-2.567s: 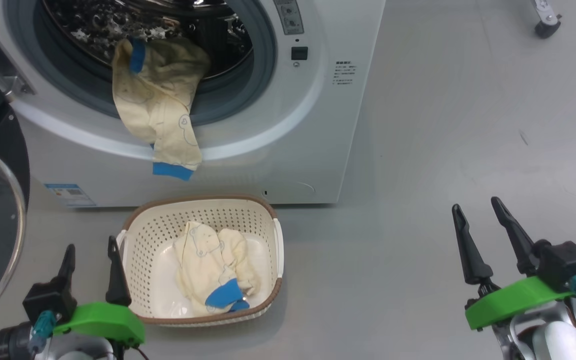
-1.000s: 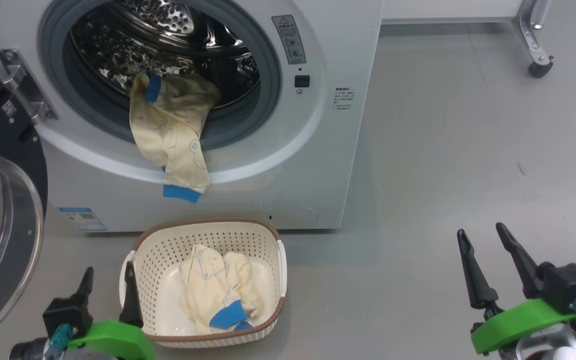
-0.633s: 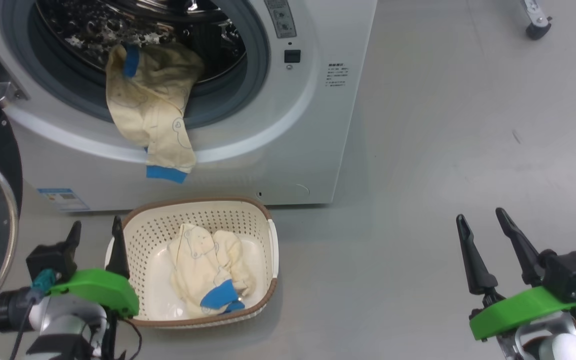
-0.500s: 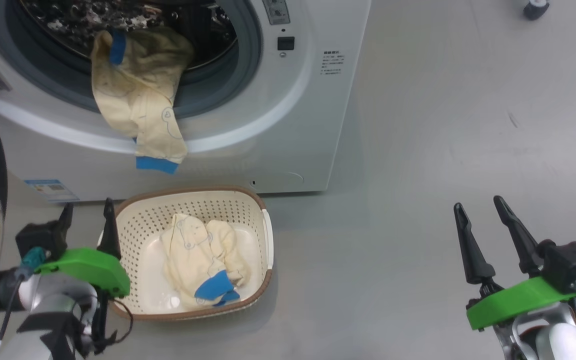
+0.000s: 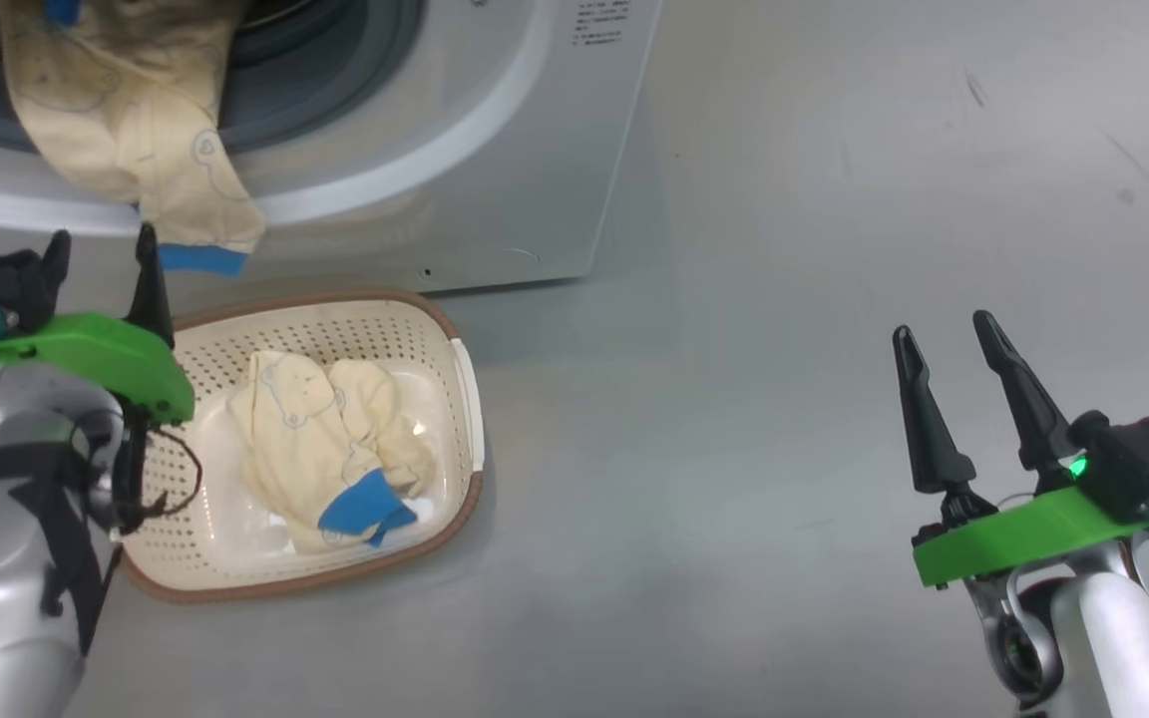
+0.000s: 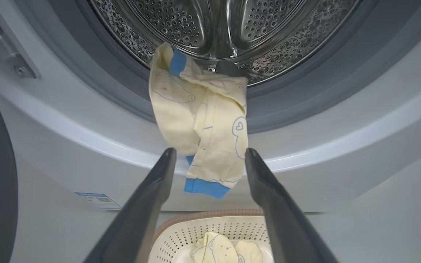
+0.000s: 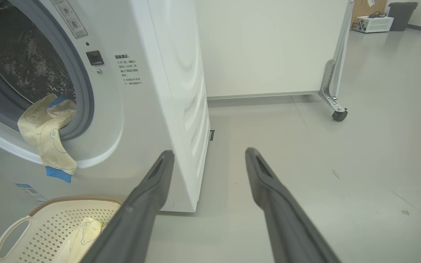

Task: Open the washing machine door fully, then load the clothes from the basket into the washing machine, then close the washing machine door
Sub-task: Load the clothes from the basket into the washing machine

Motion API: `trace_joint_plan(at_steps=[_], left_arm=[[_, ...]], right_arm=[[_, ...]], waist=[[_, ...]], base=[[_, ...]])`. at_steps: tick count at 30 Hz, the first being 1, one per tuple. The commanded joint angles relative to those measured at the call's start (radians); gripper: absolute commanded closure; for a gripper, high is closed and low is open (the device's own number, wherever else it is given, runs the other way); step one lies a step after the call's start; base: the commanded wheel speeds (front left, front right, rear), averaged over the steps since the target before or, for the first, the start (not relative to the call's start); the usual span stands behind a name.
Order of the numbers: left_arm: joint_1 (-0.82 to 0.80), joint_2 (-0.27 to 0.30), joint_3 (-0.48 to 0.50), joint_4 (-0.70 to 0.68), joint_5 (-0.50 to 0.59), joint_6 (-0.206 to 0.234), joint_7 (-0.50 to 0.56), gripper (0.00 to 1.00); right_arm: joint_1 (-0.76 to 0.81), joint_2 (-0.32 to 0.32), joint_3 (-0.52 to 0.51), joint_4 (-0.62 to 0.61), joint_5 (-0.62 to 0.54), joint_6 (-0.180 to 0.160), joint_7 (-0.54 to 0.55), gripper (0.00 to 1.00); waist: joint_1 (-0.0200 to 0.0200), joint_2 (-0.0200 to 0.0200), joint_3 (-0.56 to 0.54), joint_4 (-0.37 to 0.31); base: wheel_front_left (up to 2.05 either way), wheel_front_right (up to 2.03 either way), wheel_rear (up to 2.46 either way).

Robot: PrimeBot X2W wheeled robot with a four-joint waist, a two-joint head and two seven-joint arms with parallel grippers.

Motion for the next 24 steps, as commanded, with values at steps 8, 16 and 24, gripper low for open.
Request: trace_joint_plan(at_steps=[8, 16, 24], left_arm=[[-0.165, 0.090, 0.029, 0.107, 0.018, -0.033, 0.003, 0.00], [-0.258, 0.111, 0.023, 0.194, 0.026, -0.045, -0.001, 0.00], [-0.328, 0.108, 0.024, 0.283, 0.018, -0.050, -0.012, 0.00]], right_arm=[[-0.070, -0.010, 0.038, 0.003, 0.033, 0.004, -0.031, 0.00], [-0.098, -0.010, 0.053, 0.013, 0.051, 0.004, -0.036, 0.00], [-0.114, -0.010, 0.063, 0.003, 0.059, 0.004, -0.037, 0.00]], waist=[[-0.0003, 0.0000, 0.122, -0.084], [-0.0003, 0.0000, 0.185, -0.113], [-0.0003, 0.0000, 0.221, -0.126]], base=[[0.00, 0.00, 0.00], [0.00, 0.00, 0.00], [0.00, 0.00, 0.00]])
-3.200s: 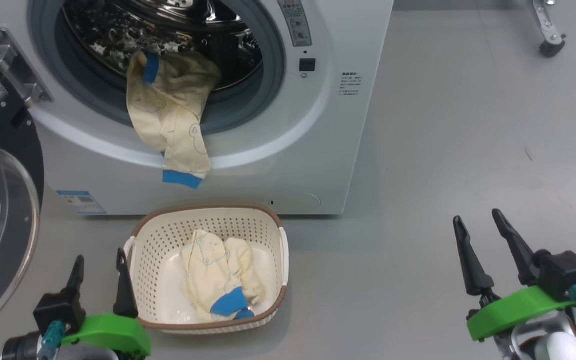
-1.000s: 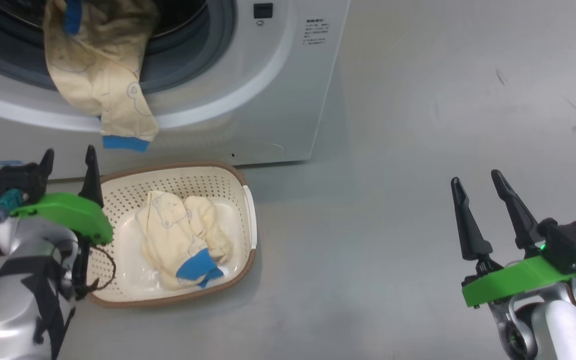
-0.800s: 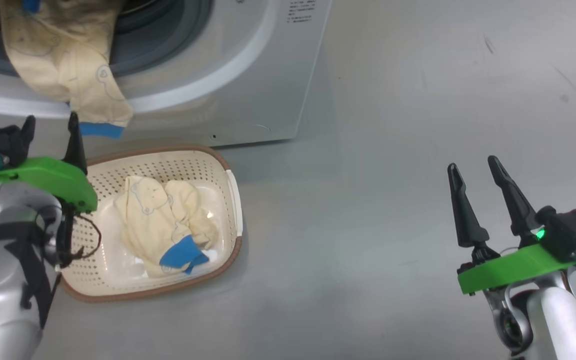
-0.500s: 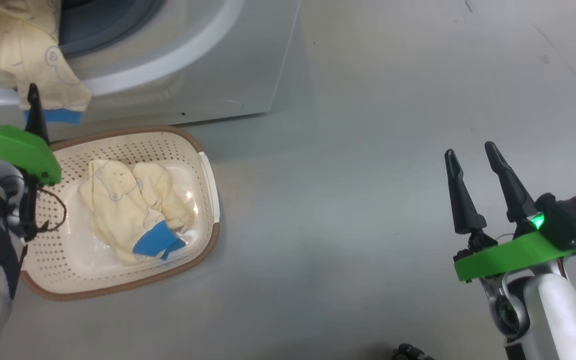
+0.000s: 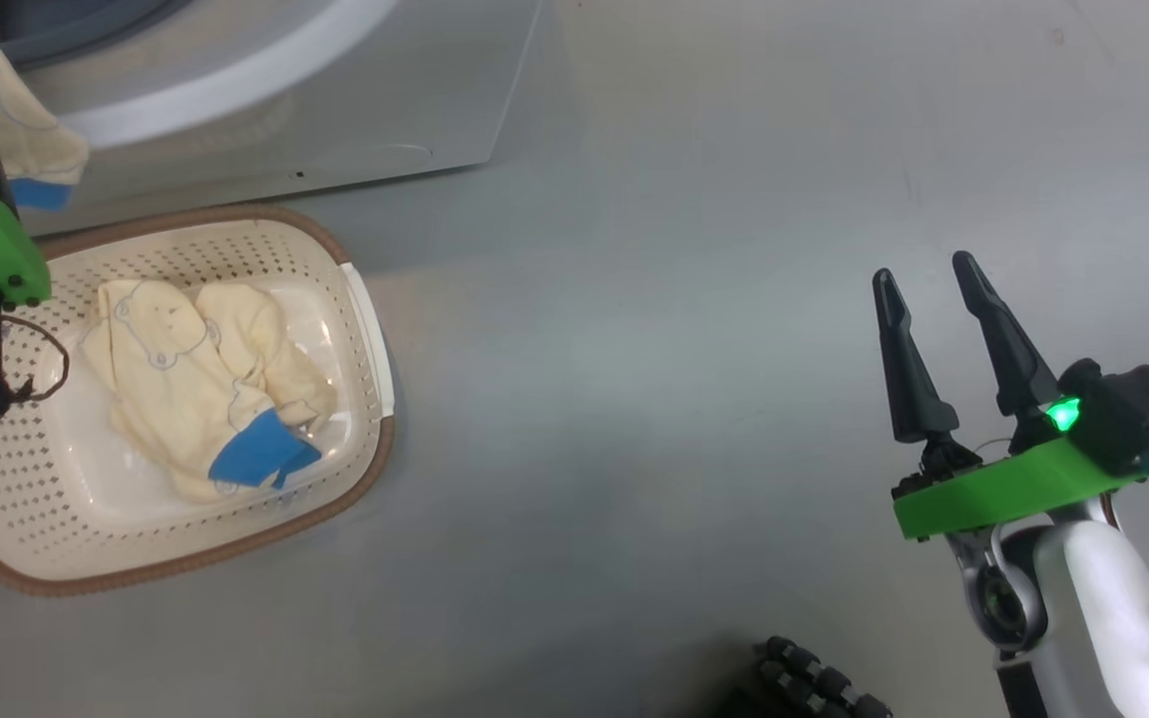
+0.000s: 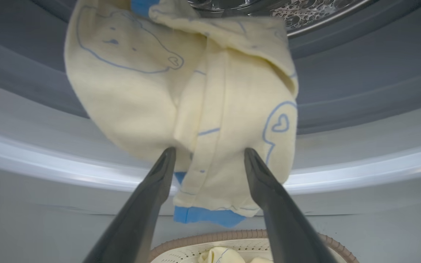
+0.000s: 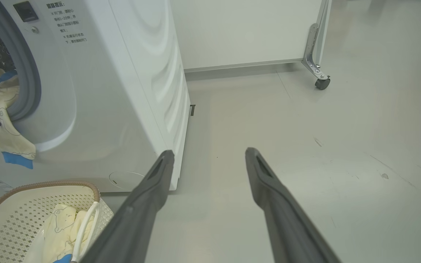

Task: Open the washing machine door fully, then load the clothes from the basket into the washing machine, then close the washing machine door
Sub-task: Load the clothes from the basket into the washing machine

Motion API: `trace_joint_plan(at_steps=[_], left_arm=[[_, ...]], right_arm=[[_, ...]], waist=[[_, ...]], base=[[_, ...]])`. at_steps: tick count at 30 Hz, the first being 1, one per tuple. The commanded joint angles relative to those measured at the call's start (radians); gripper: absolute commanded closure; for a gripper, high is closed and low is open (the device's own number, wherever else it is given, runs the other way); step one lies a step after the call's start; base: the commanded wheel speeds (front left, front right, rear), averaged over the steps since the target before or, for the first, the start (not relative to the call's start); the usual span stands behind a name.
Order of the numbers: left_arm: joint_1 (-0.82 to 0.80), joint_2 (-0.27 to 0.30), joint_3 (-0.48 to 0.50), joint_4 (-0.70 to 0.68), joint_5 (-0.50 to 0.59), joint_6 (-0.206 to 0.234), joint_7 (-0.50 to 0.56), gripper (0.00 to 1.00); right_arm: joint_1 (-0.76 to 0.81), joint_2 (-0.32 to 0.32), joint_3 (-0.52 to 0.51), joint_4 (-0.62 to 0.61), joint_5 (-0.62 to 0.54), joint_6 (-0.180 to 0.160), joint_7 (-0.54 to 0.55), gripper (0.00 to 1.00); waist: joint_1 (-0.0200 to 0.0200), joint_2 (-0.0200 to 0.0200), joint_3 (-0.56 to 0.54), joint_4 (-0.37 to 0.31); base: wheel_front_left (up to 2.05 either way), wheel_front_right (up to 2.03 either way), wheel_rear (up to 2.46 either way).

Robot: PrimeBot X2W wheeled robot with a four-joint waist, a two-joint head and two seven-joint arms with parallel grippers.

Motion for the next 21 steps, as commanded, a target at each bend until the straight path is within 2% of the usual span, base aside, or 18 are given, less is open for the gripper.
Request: trace_joint_plan(at_steps=[1, 6, 7, 8, 9, 10, 11, 12, 21], left_arm=[[-0.034, 0.051, 0.024, -0.011, 0.002, 0.002, -0.012, 0.00], [-0.057, 0.043, 0.027, 0.033, -0.010, -0.006, -0.023, 0.00], [-0.061, 0.042, 0.026, 0.041, -0.010, -0.007, -0.025, 0.12], [-0.066, 0.041, 0.025, 0.048, -0.010, -0.006, -0.028, 0.38], [-0.070, 0.039, 0.024, 0.055, -0.010, -0.004, -0.032, 0.55], [-0.075, 0.038, 0.024, 0.060, -0.010, -0.003, -0.035, 0.62], [-0.080, 0.036, 0.024, 0.064, -0.010, -0.002, -0.040, 0.87], [-0.084, 0.034, 0.023, 0.068, -0.010, -0.003, -0.043, 1.00], [-0.105, 0.008, -0.001, 0.123, -0.015, -0.021, -0.008, 1.00]], right_arm=[[-0.014, -0.010, 0.021, -0.032, 0.006, 0.004, -0.009, 0.00], [-0.017, -0.010, 0.031, -0.036, 0.010, 0.004, -0.009, 0.00], [-0.018, -0.010, 0.031, -0.037, 0.011, 0.004, -0.009, 0.00], [-0.019, -0.010, 0.031, -0.037, 0.012, 0.004, -0.009, 0.00], [-0.019, -0.010, 0.031, -0.038, 0.012, 0.004, -0.009, 0.00], [-0.019, -0.010, 0.030, -0.038, 0.012, 0.004, -0.009, 0.00], [-0.020, -0.010, 0.030, -0.038, 0.012, 0.004, -0.009, 0.00], [-0.020, -0.010, 0.029, -0.037, 0.013, 0.004, -0.009, 0.00], [-0.020, -0.010, 0.017, -0.030, 0.010, 0.004, -0.009, 0.00]], waist=[[-0.0001, 0.0000, 0.003, -0.002], [-0.0001, 0.0000, 0.012, -0.008], [-0.0001, 0.0000, 0.013, -0.009], [-0.0001, 0.0000, 0.014, -0.009], [-0.0001, 0.0000, 0.014, -0.009], [-0.0001, 0.0000, 0.015, -0.009], [-0.0001, 0.0000, 0.015, -0.008], [-0.0001, 0.0000, 0.015, -0.007], [-0.0001, 0.0000, 0.001, 0.017]], base=[[0.00, 0.00, 0.00], [0.00, 0.00, 0.00], [0.00, 0.00, 0.00], [0.00, 0.00, 0.00], [0.00, 0.00, 0.00], [0.00, 0.00, 0.00], [0.00, 0.00, 0.00], [0.00, 0.00, 0.00], [0.00, 0.00, 0.00]])
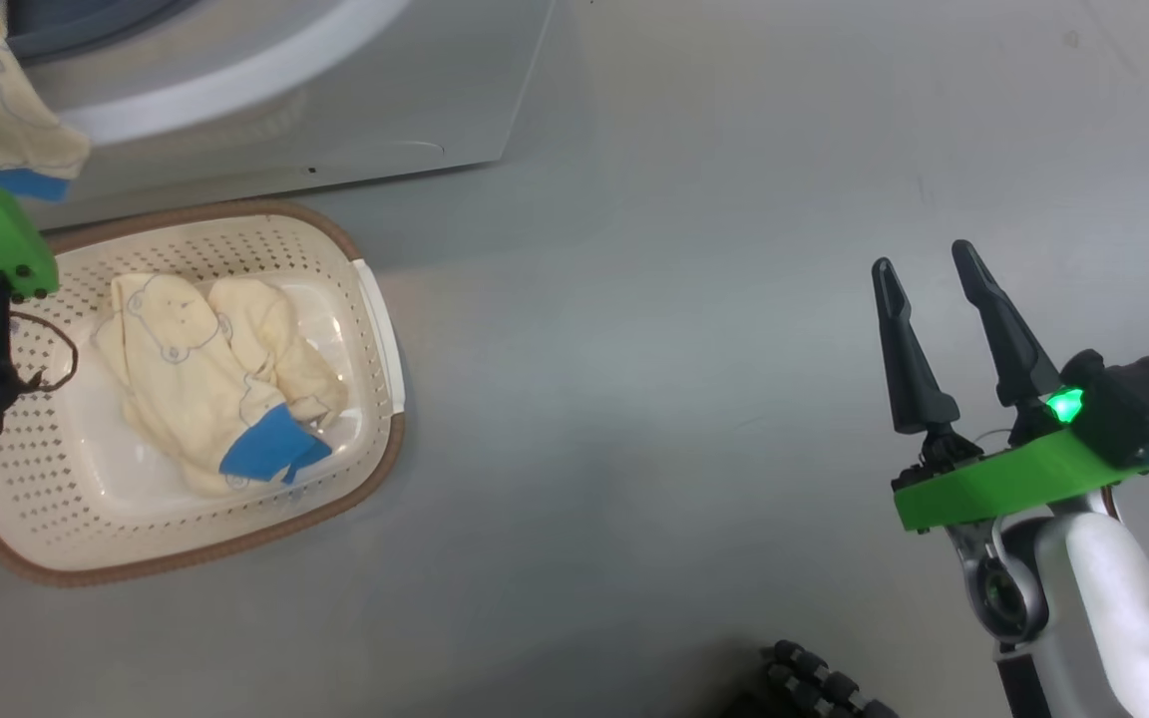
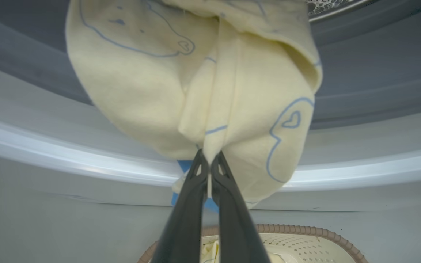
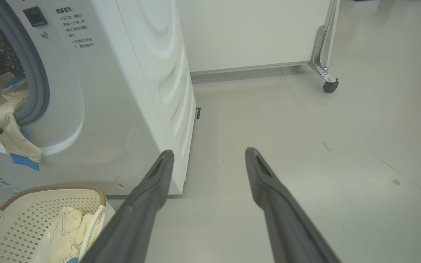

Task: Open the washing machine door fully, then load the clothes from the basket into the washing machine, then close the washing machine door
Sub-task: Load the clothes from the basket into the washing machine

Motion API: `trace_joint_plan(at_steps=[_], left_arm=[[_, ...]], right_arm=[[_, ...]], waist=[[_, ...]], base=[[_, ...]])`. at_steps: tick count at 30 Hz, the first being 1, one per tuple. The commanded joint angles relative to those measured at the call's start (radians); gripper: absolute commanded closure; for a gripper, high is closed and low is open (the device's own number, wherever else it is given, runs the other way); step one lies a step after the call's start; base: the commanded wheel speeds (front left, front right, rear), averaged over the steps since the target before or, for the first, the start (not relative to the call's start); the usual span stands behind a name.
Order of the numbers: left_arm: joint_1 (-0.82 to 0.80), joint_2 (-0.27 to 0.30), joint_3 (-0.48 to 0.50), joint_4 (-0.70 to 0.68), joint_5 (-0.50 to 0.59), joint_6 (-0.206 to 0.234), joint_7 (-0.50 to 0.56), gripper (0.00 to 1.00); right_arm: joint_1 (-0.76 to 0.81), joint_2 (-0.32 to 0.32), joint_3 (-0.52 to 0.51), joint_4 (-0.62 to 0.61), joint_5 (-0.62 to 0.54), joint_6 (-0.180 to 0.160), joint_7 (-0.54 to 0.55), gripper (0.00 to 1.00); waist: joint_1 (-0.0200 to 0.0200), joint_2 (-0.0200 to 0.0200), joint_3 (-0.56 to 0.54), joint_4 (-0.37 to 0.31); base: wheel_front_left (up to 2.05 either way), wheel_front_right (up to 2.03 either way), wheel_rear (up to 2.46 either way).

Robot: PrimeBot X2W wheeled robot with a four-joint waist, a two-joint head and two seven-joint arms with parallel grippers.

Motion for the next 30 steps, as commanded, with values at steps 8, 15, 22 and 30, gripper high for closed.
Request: trace_joint_plan(at_steps=[8, 15, 22, 30], left_arm=[[-0.071, 0.022, -0.017, -0.008, -0.013, -0.022, 0.111, 1.00], [-0.144, 0.069, -0.042, -0.063, 0.002, -0.030, 0.183, 1.00], [-0.228, 0.148, -0.054, -0.133, 0.025, -0.013, 0.243, 1.00], [-0.290, 0.215, -0.063, -0.204, 0.052, 0.026, 0.267, 1.00]], right_arm=[[0.000, -0.010, -0.007, -0.027, -0.002, 0.004, -0.009, 0.00], [-0.004, -0.010, 0.003, -0.033, 0.008, 0.004, -0.009, 0.00], [-0.014, -0.010, 0.020, -0.033, 0.049, 0.004, -0.009, 0.00], [-0.033, -0.010, 0.038, -0.031, 0.085, 0.004, -0.009, 0.00]], waist=[[0.0000, 0.0000, -0.026, 0.047], [0.0000, 0.0000, -0.025, 0.049], [0.0000, 0.0000, 0.010, 0.009], [0.0000, 0.0000, 0.060, -0.046]], base=[[0.00, 0.00, 0.00], [0.00, 0.00, 0.00], [0.00, 0.00, 0.00], [0.00, 0.00, 0.00]])
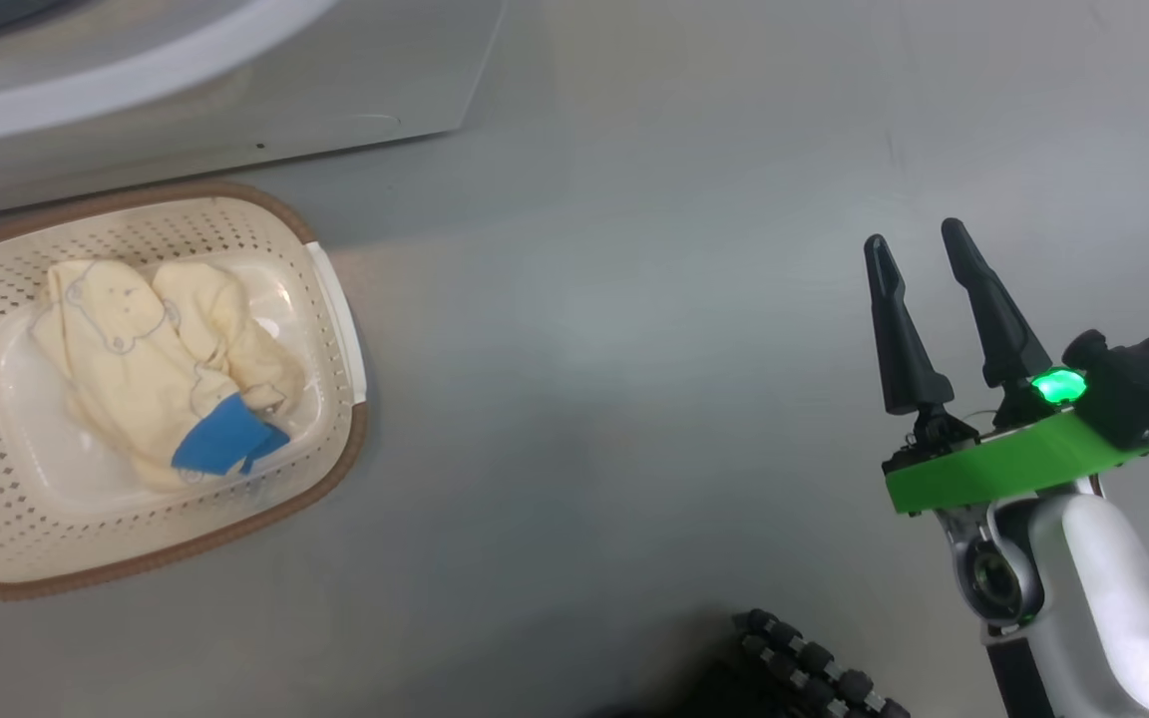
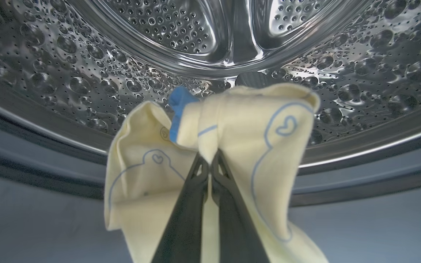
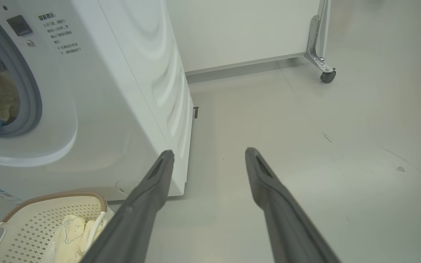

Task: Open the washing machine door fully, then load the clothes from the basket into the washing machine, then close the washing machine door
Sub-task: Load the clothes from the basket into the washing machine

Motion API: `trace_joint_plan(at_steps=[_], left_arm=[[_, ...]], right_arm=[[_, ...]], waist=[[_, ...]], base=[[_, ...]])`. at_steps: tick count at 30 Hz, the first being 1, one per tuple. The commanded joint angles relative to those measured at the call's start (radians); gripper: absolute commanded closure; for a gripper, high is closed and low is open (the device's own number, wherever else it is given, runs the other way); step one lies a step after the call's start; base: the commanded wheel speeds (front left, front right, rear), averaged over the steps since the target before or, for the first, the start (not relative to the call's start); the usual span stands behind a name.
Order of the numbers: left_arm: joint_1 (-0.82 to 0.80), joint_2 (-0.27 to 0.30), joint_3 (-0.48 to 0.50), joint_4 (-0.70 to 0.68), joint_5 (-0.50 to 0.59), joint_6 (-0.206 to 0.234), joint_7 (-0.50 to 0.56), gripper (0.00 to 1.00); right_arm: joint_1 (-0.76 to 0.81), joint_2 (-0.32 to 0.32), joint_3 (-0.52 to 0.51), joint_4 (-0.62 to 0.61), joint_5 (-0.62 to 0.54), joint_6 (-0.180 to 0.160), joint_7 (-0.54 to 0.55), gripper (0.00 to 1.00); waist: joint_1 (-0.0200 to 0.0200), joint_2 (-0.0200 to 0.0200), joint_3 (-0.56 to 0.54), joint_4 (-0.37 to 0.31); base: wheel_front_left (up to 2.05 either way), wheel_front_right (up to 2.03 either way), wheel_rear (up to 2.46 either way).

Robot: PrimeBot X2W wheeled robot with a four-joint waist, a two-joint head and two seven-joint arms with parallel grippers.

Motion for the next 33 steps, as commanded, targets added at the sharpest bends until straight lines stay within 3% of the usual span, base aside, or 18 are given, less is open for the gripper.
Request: trace_joint_plan(at_steps=[1, 12, 20, 27, 33], left_arm=[[-0.049, 0.070, 0.017, -0.031, 0.012, 0.010, 0.005, 1.00], [-0.160, 0.164, 0.009, -0.085, 0.052, 0.054, 0.033, 1.00], [-0.249, 0.204, -0.021, -0.140, 0.122, 0.071, -0.086, 1.00], [-0.315, 0.197, -0.019, -0.140, 0.144, 0.102, -0.213, 1.00], [-0.337, 0.170, -0.006, -0.081, 0.109, 0.093, -0.175, 1.00]], right_arm=[[-0.008, -0.010, 0.018, -0.030, 0.009, 0.004, -0.007, 0.00], [-0.038, -0.010, 0.036, -0.034, 0.035, 0.004, -0.007, 0.00], [-0.058, -0.010, 0.054, -0.043, 0.046, 0.004, -0.007, 0.00], [-0.065, -0.010, 0.063, -0.045, 0.051, 0.004, -0.007, 0.00], [-0.071, -0.010, 0.065, -0.045, 0.053, 0.004, -0.007, 0.00]], waist=[[0.0000, -0.0001, 0.022, -0.021], [0.0000, -0.0001, 0.125, -0.073], [0.0000, -0.0001, 0.170, -0.096], [0.0000, -0.0001, 0.187, -0.104], [0.0000, -0.0001, 0.193, -0.104]], base=[[0.00, 0.00, 0.00], [0.00, 0.00, 0.00], [0.00, 0.00, 0.00], [0.00, 0.00, 0.00], [0.00, 0.00, 0.00]])
